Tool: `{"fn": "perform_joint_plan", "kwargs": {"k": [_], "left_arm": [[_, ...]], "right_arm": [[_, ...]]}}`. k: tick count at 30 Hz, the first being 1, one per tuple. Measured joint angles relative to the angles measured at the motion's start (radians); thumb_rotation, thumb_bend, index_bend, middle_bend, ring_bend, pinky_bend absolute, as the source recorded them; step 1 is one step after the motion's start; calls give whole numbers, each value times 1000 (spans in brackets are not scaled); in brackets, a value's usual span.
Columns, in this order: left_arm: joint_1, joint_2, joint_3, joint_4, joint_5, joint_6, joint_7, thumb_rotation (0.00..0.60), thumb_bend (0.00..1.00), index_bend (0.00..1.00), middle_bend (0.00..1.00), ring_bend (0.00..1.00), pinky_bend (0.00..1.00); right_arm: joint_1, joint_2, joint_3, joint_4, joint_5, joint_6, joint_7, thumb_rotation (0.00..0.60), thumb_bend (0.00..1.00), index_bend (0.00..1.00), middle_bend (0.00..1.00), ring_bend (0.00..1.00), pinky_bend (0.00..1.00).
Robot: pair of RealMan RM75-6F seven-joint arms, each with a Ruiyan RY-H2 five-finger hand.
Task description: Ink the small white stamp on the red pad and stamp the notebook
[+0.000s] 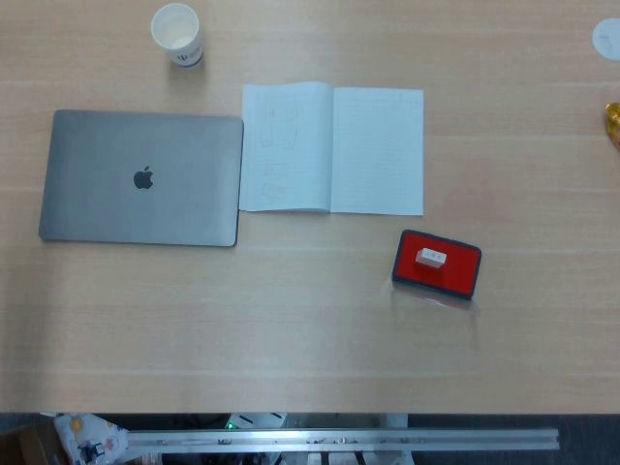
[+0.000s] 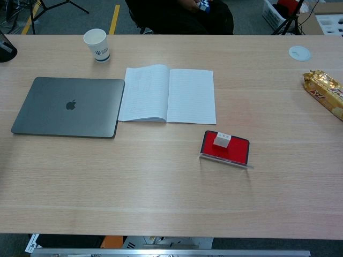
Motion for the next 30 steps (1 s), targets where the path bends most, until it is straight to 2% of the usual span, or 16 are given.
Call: {"fn": "perform_joint_plan", "kwargs": {"k": [8, 15, 23, 30], "left_arm": [[6, 5, 1, 4, 3, 7, -19, 600, 180, 315, 285, 261, 221], [11, 8, 7, 10, 7, 7, -28, 600, 180, 315, 285, 261, 221], [11, 10, 9, 16, 16, 5, -45, 600, 180, 315, 285, 261, 221], [11, 11, 15, 19, 21, -2, -50, 600, 180, 315, 283, 262, 221]], "right_arm": [[70, 1, -18, -73, -67, -96, -56, 600, 137, 505, 482, 393, 413], [118, -38, -38, -110, -109, -161, -113, 600, 137, 521, 488, 393, 413], [149, -97, -44, -143, -107, -211, -213, 600, 138, 533, 490, 393, 413], [181, -152, -33, -158, -49, -264, -291, 600, 155, 533, 490, 393, 413]]}}
